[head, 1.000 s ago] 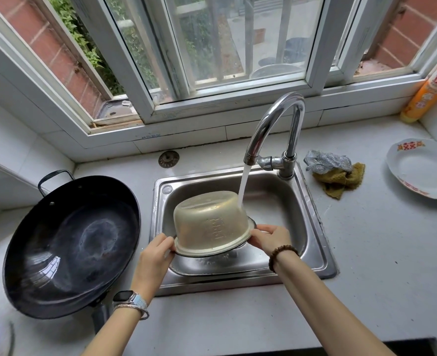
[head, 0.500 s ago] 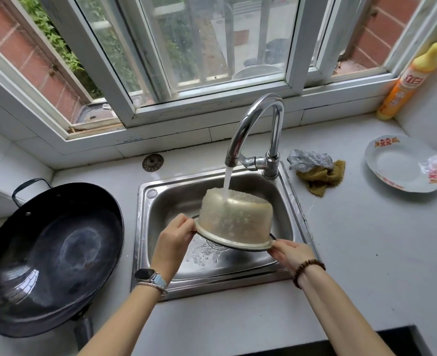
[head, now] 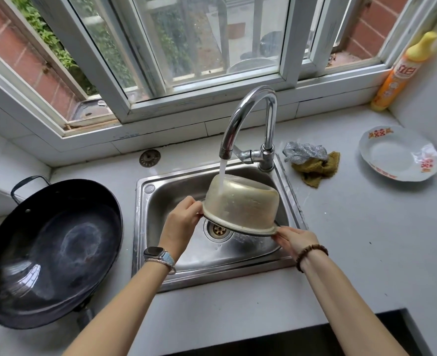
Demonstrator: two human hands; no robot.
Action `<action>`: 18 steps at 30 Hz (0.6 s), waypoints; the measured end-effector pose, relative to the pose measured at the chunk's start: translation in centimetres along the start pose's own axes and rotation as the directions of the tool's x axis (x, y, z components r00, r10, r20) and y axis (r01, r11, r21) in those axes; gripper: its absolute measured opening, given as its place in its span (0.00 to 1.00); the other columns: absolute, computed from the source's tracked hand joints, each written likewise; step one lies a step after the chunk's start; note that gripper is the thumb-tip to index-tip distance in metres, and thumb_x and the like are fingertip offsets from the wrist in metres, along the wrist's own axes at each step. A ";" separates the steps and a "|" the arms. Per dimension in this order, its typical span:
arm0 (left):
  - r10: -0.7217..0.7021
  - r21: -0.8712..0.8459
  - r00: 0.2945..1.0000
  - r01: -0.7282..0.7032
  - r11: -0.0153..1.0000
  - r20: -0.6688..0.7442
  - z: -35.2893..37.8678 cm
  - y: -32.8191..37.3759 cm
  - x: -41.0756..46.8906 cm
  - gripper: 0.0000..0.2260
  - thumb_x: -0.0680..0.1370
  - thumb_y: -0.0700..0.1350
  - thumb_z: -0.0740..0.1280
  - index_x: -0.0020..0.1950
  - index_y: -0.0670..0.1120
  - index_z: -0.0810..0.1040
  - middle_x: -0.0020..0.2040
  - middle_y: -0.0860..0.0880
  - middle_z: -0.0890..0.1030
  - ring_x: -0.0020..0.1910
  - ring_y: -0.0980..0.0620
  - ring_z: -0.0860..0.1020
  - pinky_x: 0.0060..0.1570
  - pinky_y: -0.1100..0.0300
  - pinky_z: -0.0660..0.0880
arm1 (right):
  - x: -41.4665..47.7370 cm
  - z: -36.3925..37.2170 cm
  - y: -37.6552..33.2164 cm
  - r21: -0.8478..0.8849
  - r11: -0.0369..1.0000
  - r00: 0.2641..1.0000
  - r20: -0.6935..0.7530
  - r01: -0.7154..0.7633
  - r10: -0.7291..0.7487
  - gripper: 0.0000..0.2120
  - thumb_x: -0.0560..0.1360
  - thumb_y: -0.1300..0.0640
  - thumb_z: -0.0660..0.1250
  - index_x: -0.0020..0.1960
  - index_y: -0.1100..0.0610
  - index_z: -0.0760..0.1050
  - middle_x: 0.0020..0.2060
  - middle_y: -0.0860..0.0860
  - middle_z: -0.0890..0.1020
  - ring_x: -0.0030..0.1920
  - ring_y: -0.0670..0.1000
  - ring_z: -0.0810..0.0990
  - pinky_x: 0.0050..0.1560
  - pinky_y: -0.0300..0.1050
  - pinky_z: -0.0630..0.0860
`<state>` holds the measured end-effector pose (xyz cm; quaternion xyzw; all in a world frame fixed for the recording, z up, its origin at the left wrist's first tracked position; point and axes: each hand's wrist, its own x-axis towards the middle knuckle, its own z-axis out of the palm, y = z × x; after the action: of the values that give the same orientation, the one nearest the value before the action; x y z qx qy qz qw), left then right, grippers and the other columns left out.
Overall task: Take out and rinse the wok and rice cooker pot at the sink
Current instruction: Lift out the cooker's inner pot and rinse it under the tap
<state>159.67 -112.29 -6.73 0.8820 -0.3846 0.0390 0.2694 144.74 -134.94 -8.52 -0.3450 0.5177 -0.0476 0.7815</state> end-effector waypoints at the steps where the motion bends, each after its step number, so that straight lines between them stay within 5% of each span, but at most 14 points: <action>1: 0.002 0.004 1.000 -0.002 1.000 0.001 -0.1 0.1 0.1 0.08 0.72 0.34 0.73 0.39 0.41 0.75 0.37 0.46 0.73 0.33 0.48 0.72 0.31 0.51 0.76 | -0.1 0.0 -0.1 0.018 1.000 1.000 0.002 0.002 -0.002 0.15 0.72 0.74 0.67 0.58 0.75 0.72 0.27 0.59 0.82 0.29 0.51 0.83 0.32 0.38 0.81; 9: 0.042 0.021 0.999 -0.042 0.999 -0.002 -0.7 1.2 1.0 0.09 0.70 0.32 0.73 0.38 0.40 0.74 0.37 0.46 0.72 0.31 0.47 0.71 0.29 0.50 0.74 | -0.8 -0.4 -0.5 0.105 0.994 1.000 0.017 -0.008 0.007 0.11 0.73 0.75 0.65 0.55 0.75 0.72 0.40 0.65 0.81 0.35 0.55 0.83 0.32 0.39 0.81; 14: 0.015 0.031 1.000 -0.015 0.999 0.009 -0.9 0.9 1.3 0.09 0.70 0.32 0.74 0.39 0.40 0.74 0.37 0.47 0.72 0.31 0.48 0.72 0.29 0.51 0.75 | -1.3 0.4 -1.3 0.108 0.994 0.998 0.046 -0.035 0.030 0.02 0.72 0.77 0.64 0.44 0.75 0.73 0.36 0.66 0.81 0.30 0.54 0.84 0.30 0.42 0.81; 18: -0.020 0.043 1.000 0.020 0.999 -0.014 -1.8 0.1 1.0 0.09 0.70 0.32 0.73 0.40 0.41 0.75 0.38 0.48 0.72 0.31 0.50 0.71 0.29 0.56 0.73 | -1.0 2.3 -2.2 0.093 0.992 0.995 0.062 -0.084 0.078 0.01 0.74 0.74 0.62 0.46 0.72 0.71 0.38 0.66 0.80 0.33 0.56 0.83 0.27 0.43 0.80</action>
<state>160.49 -112.10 -4.91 0.8911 -0.3730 0.0503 0.2534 146.81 -135.03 -5.91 -0.2869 0.5055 -0.0306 0.8131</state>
